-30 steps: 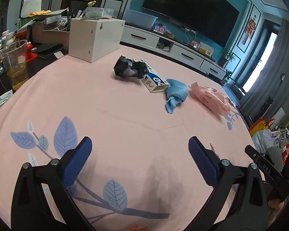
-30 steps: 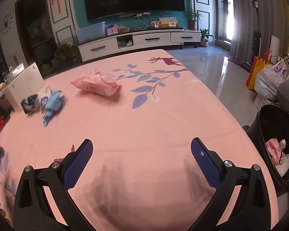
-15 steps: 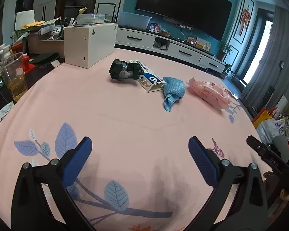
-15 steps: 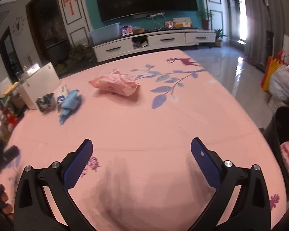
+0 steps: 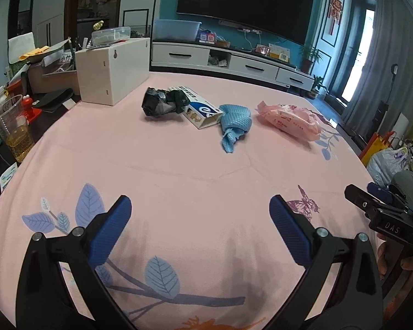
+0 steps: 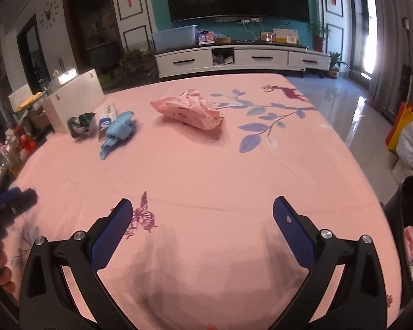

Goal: Collect trash
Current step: 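Move both tools back over the table, then grasp the pink wet-wipe pack with the right tool while the left tool grasps the blue mesh cloth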

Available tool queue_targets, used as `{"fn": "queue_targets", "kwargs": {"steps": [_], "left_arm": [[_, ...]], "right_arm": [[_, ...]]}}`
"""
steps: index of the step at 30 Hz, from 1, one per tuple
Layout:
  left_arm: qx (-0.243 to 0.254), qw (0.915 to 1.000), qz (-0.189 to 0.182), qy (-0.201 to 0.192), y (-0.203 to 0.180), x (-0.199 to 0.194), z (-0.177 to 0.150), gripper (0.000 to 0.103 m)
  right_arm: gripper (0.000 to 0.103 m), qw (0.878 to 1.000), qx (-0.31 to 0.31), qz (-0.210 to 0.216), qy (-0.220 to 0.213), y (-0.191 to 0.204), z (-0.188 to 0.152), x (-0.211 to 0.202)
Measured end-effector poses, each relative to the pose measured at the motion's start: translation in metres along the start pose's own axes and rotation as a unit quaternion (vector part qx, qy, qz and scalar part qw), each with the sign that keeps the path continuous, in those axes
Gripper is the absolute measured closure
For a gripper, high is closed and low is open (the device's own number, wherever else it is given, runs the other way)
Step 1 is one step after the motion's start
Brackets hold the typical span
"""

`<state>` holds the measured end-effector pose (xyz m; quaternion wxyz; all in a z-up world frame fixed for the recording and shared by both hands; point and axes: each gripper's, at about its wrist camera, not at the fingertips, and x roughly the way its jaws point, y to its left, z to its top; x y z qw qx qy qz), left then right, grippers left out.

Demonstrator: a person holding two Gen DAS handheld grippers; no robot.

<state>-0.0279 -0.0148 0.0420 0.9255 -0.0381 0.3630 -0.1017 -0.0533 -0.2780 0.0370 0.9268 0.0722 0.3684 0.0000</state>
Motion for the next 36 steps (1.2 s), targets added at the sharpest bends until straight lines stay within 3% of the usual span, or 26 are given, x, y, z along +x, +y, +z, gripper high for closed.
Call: {"fn": "queue_targets", "kwargs": {"steps": [4,10,17,22,26,28,36], "left_arm": [[-0.007,0.9996,-0.018,0.022,0.001,0.004,0.001,0.003],[-0.025,0.9973,-0.037,0.059,0.008,0.006,0.004,0.003],[-0.077,0.9944,-0.050,0.051,0.031,-0.004,0.013,0.004],[-0.123,0.9888,-0.065,0.054,0.051,-0.006,0.017,0.013],[-0.151,0.9840,-0.072,0.061,0.064,-0.004,0.018,0.021],[-0.156,0.9832,-0.072,0.062,0.068,-0.004,0.019,0.021],[-0.158,0.9801,-0.095,0.074,0.074,-0.005,0.023,0.020]], "right_arm": [[0.003,1.000,-0.006,-0.009,0.009,0.001,-0.001,0.003],[0.003,0.999,0.021,0.016,0.035,-0.001,0.001,0.007],[0.004,0.999,-0.012,-0.011,0.048,0.027,0.046,0.018],[0.004,0.995,0.000,-0.022,0.096,0.046,0.099,0.065],[0.004,0.991,-0.005,-0.077,0.107,0.049,0.143,0.105],[0.004,0.990,0.000,-0.077,0.120,0.045,0.156,0.122],[0.004,0.976,-0.009,-0.084,0.202,0.032,0.162,0.182]]}}
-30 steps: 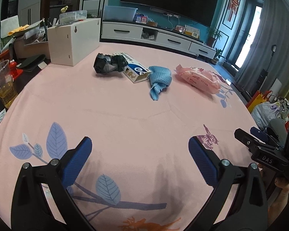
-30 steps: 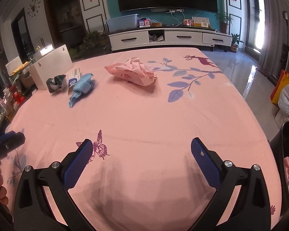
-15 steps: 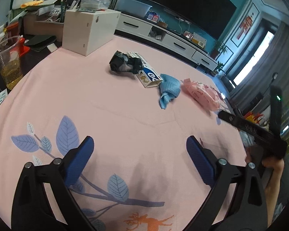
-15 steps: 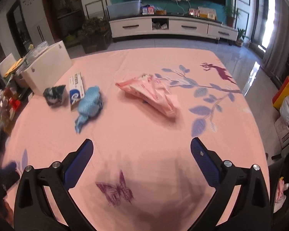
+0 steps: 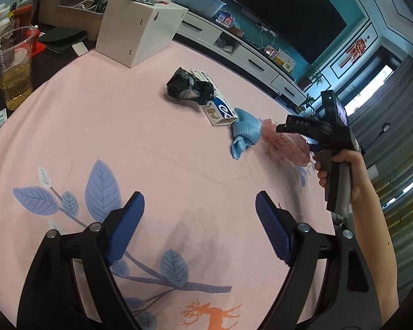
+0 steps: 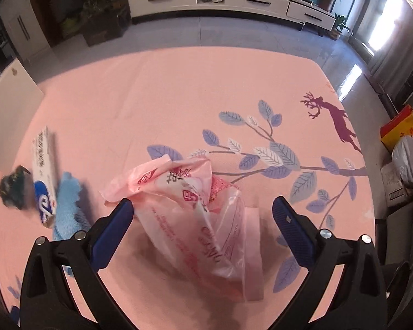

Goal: Collect trash
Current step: 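Grasp the pink wet-wipe pack with the right tool while the left tool grasps the blue mesh cloth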

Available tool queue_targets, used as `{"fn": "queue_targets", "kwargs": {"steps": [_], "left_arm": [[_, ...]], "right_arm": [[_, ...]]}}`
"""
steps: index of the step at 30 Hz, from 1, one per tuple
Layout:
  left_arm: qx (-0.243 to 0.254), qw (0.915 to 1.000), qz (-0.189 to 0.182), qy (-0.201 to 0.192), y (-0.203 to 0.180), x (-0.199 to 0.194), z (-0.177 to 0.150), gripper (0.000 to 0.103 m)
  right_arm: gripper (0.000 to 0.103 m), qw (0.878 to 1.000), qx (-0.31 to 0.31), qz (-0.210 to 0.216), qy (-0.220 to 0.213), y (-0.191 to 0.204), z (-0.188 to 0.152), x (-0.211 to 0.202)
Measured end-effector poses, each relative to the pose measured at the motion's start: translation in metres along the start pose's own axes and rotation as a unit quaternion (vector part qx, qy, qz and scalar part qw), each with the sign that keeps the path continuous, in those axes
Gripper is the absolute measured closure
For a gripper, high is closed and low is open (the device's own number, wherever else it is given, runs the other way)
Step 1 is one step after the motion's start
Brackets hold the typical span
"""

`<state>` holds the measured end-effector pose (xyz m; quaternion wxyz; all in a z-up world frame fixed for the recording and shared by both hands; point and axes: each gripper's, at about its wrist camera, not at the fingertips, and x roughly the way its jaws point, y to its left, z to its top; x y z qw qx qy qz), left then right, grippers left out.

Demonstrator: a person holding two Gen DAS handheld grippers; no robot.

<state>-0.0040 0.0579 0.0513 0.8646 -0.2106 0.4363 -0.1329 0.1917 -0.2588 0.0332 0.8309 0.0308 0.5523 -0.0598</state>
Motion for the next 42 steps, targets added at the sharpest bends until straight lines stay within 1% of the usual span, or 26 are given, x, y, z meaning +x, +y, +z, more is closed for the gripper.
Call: {"fn": "queue_targets", "kwargs": {"steps": [1,2,3,4,5,6,7,9,12,14,16,18,19,20,21,23,26,27,29,31,33,34,35,38,39,42], "left_arm": [[0.002,1.0000,0.006,-0.002,0.000,0.000,0.001,0.020],[0.003,1.0000,0.008,-0.002,0.000,0.001,0.001,0.020],[0.002,1.0000,0.009,0.002,0.001,0.002,0.001,0.019],[-0.001,1.0000,0.005,0.005,0.002,0.003,0.001,0.019],[-0.005,0.9999,-0.001,0.009,0.002,0.004,0.001,0.019],[-0.008,0.9999,-0.006,0.013,0.002,0.005,0.001,0.019],[-0.008,0.9998,-0.009,0.014,0.002,0.005,0.001,0.020],[-0.003,0.9999,-0.004,0.012,0.001,0.006,0.001,0.019],[0.000,1.0000,0.003,0.009,0.000,0.007,0.002,0.020],[-0.002,0.9999,-0.003,0.011,0.001,0.009,0.004,0.020],[-0.001,0.9999,-0.010,0.013,0.000,0.011,0.005,0.021],[0.002,0.9999,-0.004,0.011,-0.003,0.013,0.009,0.024],[0.005,1.0000,-0.004,0.008,-0.005,0.013,0.010,0.028],[0.009,0.9999,-0.004,0.006,-0.009,0.013,0.012,0.030],[0.012,0.9999,-0.004,0.006,-0.012,0.015,0.014,0.035],[0.023,0.9997,-0.005,0.008,-0.027,0.021,0.021,0.041],[0.040,0.9990,-0.014,0.014,-0.050,0.037,0.030,0.041],[0.049,0.9986,-0.013,0.019,-0.061,0.048,0.036,0.041],[0.058,0.9981,-0.007,0.021,-0.077,0.065,0.043,0.041],[0.067,0.9975,0.011,0.020,-0.095,0.089,0.053,0.041],[0.075,0.9967,0.022,0.020,-0.108,0.110,0.060,0.041],[0.080,0.9959,0.035,0.024,-0.115,0.124,0.063,0.041],[0.084,0.9948,0.050,0.029,-0.121,0.137,0.066,0.041],[0.082,0.9932,0.073,0.037,-0.128,0.162,0.072,0.041],[0.082,0.9929,0.078,0.038,-0.129,0.167,0.072,0.041],[0.091,0.9874,0.124,0.037,-0.135,0.181,0.072,0.041]], "right_arm": [[0.004,1.000,-0.004,0.001,0.003,0.000,-0.002,0.003],[0.008,1.000,-0.005,0.002,0.004,-0.001,-0.003,0.005],[0.016,1.000,-0.005,0.012,0.005,-0.002,-0.006,0.006],[0.022,1.000,-0.005,0.019,0.008,-0.003,-0.008,0.008],[0.031,1.000,0.001,0.026,0.013,-0.006,-0.012,0.010],[0.043,0.999,0.005,0.030,0.015,-0.008,-0.014,0.011],[0.050,0.999,0.006,0.031,0.015,-0.010,-0.016,0.011],[0.066,0.999,0.009,0.031,0.004,-0.015,-0.021,0.006],[0.073,0.999,0.017,0.040,-0.005,-0.024,-0.029,-0.006],[0.073,0.998,0.018,0.051,-0.019,-0.031,-0.038,-0.018],[0.074,0.997,0.025,0.064,-0.039,-0.044,-0.054,-0.037],[0.074,0.995,0.037,0.079,-0.056,-0.060,-0.078,-0.058],[0.074,0.994,0.043,0.081,-0.064,-0.069,-0.091,-0.067],[0.074,0.993,0.048,0.080,-0.072,-0.077,-0.103,-0.076],[0.074,0.992,0.057,0.075,-0.084,-0.091,-0.123,-0.088],[0.074,0.991,0.064,0.068,-0.098,-0.106,-0.143,-0.099],[0.074,0.988,0.085,0.028,-0.128,-0.134,-0.173,-0.117],[0.073,0.985,0.101,0.018,-0.142,-0.145,-0.182,-0.124],[0.073,0.979,0.127,0.022,-0.157,-0.162,-0.193,-0.130],[0.073,0.975,0.137,0.021,-0.176,-0.177,-0.196,-0.135],[0.073,0.968,0.149,0.002,-0.200,-0.187,-0.198,-0.139],[0.073,0.966,0.152,-0.001,-0.210,-0.190,-0.198,-0.138],[0.073,0.965,0.156,0.002,-0.212,-0.195,-0.198,-0.137],[0.073,0.963,0.178,0.022,-0.201,-0.207,-0.197,-0.128],[0.073,0.963,0.179,0.022,-0.199,-0.209,-0.197,-0.127],[0.073,0.962,0.178,0.010,-0.207,-0.212,-0.198,-0.131]]}}
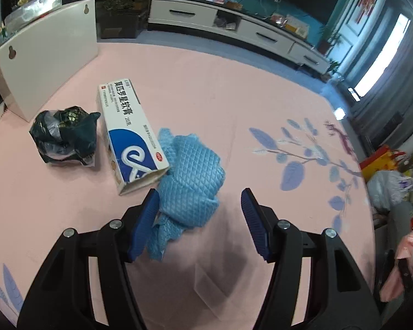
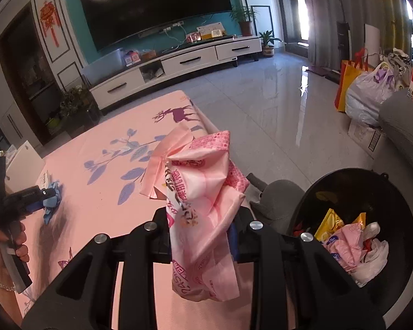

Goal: Collect trash
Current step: 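Grasp the pink wet-wipe pack with the right tool while the left tool grasps the blue mesh cloth, then carry the blue cloth and pink wipe pack over the black bin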

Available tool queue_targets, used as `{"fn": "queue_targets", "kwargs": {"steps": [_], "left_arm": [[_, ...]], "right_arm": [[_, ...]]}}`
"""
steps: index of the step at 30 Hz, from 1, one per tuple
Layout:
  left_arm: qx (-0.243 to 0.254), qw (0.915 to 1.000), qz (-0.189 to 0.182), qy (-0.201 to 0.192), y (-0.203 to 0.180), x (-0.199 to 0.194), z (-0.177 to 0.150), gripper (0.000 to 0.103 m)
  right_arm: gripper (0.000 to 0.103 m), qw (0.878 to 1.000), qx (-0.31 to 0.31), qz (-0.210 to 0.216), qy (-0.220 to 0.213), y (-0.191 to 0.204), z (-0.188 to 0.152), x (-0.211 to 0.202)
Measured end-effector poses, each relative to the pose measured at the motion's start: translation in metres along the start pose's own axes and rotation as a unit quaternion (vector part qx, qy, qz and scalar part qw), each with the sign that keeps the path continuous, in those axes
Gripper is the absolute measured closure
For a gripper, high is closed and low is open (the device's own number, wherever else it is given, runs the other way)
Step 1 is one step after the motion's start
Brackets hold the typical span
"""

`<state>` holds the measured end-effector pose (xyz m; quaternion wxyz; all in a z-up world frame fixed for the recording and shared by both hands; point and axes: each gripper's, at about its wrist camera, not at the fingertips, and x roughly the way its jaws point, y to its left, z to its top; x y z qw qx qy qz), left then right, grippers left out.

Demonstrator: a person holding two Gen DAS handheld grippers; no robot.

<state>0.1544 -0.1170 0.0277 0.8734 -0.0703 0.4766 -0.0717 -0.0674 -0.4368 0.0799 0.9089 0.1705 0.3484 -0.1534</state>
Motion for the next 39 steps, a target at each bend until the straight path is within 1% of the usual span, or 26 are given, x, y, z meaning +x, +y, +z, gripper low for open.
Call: {"fn": "queue_targets", "kwargs": {"steps": [4,5,6,8,9,10,11,12,15,16,19,21,26,27,29,31,36,39], "left_arm": [[0.000,0.9997,0.025,0.003,-0.002,0.009,0.001,0.042],[-0.002,0.9996,0.030,0.004,-0.001,0.009,0.001,0.047],[-0.006,0.9994,0.035,0.004,0.001,0.010,0.001,0.055],[-0.011,0.9992,0.038,0.003,0.004,0.009,0.001,0.058],[-0.012,0.9992,0.037,0.001,0.005,0.008,0.000,0.064],[-0.012,0.9993,0.036,-0.001,0.005,0.006,0.000,0.066],[-0.013,0.9993,0.035,-0.004,0.005,0.003,-0.001,0.073],[-0.013,0.9993,0.034,-0.005,0.005,0.000,-0.001,0.075],[-0.012,0.9997,0.018,-0.011,-0.003,-0.015,-0.008,0.077],[-0.007,0.9997,0.014,-0.019,-0.009,-0.026,-0.011,0.077],[0.019,0.9987,0.006,-0.047,-0.031,-0.054,-0.023,0.077],[0.040,0.9975,0.002,-0.058,-0.049,-0.073,-0.031,0.077],[0.078,0.9916,-0.044,-0.092,-0.098,-0.123,-0.060,0.076],[0.089,0.9896,-0.059,-0.097,-0.111,-0.133,-0.068,0.076],[0.107,0.9859,-0.077,-0.103,-0.127,-0.146,-0.081,0.076],[0.129,0.9809,-0.094,-0.112,-0.153,-0.157,-0.095,0.076],[0.164,0.9689,-0.148,-0.111,-0.199,-0.173,-0.123,0.076],[0.183,0.9602,-0.186,-0.099,-0.227,-0.175,-0.140,0.076]], "right_arm": [[0.073,1.000,0.012,0.010,-0.010,-0.005,0.001,-0.006],[0.073,1.000,0.017,0.011,-0.014,-0.008,0.002,-0.008],[0.073,1.000,0.021,0.009,-0.016,-0.010,0.002,-0.010],[0.073,0.999,0.024,0.007,-0.020,-0.013,0.003,-0.014],[0.073,0.999,0.026,0.007,-0.022,-0.015,0.003,-0.015],[0.073,0.999,0.029,0.007,-0.024,-0.016,0.003,-0.016],[0.073,0.999,0.032,0.009,-0.026,-0.018,0.004,-0.018],[0.073,0.999,0.033,0.008,-0.027,-0.020,0.004,-0.019],[0.073,0.999,0.035,0.002,-0.033,-0.023,0.005,-0.024],[0.073,0.999,0.036,0.002,-0.034,-0.024,0.006,-0.026],[0.073,0.998,0.038,-0.001,-0.042,-0.027,0.008,-0.034],[0.073,0.998,0.036,-0.007,-0.048,-0.029,0.009,-0.039],[0.073,0.997,0.045,-0.013,-0.060,-0.040,0.011,-0.053],[0.073,0.997,0.047,-0.016,-0.063,-0.043,0.011,-0.057],[0.073,0.996,0.051,-0.021,-0.070,-0.045,0.011,-0.064],[0.073,0.995,0.055,-0.028,-0.078,-0.051,0.011,-0.074],[0.072,0.992,0.069,-0.052,-0.097,-0.072,0.012,-0.096],[0.072,0.989,0.084,-0.071,-0.103,-0.088,0.010,-0.106]]}}
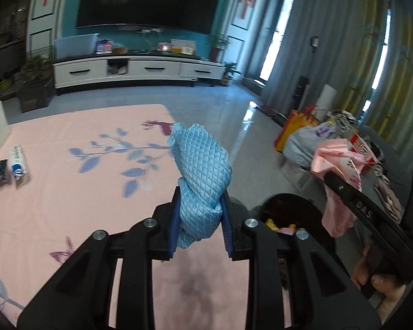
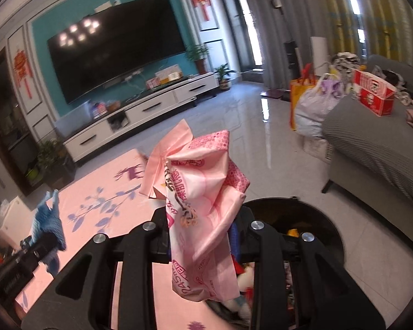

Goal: Collect trash
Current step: 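Carry the blue cloth and pink wipe pack over the black bin, then open both tools to drop the cloth and wipe pack into the bin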

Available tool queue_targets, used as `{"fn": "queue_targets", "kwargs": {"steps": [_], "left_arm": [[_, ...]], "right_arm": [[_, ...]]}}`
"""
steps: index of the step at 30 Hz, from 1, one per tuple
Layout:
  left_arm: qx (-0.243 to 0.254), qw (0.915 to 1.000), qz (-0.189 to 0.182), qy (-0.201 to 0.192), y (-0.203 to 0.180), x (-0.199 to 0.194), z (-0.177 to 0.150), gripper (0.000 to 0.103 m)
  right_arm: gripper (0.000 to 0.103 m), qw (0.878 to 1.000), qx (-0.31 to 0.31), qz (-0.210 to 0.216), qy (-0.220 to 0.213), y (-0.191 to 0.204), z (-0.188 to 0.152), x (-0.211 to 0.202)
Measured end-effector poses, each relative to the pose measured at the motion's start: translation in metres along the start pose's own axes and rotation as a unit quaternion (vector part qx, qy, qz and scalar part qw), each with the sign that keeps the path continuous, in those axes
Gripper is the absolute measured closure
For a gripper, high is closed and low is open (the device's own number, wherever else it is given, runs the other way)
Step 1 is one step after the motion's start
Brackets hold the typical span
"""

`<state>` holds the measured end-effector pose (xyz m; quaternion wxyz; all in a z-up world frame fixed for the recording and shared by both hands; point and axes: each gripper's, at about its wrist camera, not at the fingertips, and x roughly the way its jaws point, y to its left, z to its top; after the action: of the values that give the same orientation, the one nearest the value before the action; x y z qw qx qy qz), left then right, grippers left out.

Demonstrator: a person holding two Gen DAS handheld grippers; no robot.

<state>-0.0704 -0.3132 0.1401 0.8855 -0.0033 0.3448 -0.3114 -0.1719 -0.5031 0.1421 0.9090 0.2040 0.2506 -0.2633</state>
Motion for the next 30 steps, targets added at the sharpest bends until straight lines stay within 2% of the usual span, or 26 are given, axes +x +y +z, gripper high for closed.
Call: {"fn": "queue_targets", "kwargs": {"steps": [3,6,9,13,18,22,24,26,28,29,30], "left_arm": [[0.008,0.9995,-0.027,0.010,-0.023,0.009,-0.007,0.076],[0.015,0.9970,-0.070,0.027,-0.045,0.023,-0.012,0.076],[0.025,0.9927,-0.108,0.048,-0.067,0.040,-0.021,0.076],[0.029,0.9828,-0.156,0.094,-0.094,0.073,-0.035,0.076],[0.044,0.9751,-0.173,0.132,-0.115,0.108,-0.053,0.075],[0.035,0.9686,-0.188,0.159,-0.119,0.132,-0.059,0.073],[0.029,0.9661,-0.192,0.170,-0.121,0.142,-0.060,0.072],[0.028,0.9648,-0.193,0.176,-0.124,0.148,-0.058,0.064],[0.029,0.9637,-0.196,0.179,-0.124,0.150,-0.056,0.048],[0.027,0.9638,-0.197,0.178,-0.122,0.150,-0.053,0.034],[0.028,0.9642,-0.200,0.172,-0.120,0.148,-0.049,0.028]], "right_arm": [[0.072,1.000,0.013,-0.026,-0.002,-0.019,0.002,-0.006],[0.071,0.998,0.021,-0.056,0.005,-0.038,0.000,-0.006],[0.071,0.996,0.041,-0.073,0.020,-0.058,-0.003,-0.003],[0.071,0.992,0.063,-0.102,0.046,-0.081,-0.010,0.005],[0.070,0.987,0.080,-0.119,0.067,-0.103,-0.017,0.017],[0.070,0.986,0.084,-0.122,0.082,-0.110,-0.019,0.026],[0.065,0.985,0.084,-0.121,0.089,-0.110,-0.018,0.032],[0.062,0.985,0.080,-0.116,0.096,-0.110,-0.019,0.036],[0.047,0.986,0.075,-0.109,0.100,-0.108,-0.019,0.039],[0.036,0.987,0.070,-0.105,0.100,-0.107,-0.018,0.040],[0.030,0.988,0.065,-0.101,0.100,-0.107,-0.016,0.042]]}}
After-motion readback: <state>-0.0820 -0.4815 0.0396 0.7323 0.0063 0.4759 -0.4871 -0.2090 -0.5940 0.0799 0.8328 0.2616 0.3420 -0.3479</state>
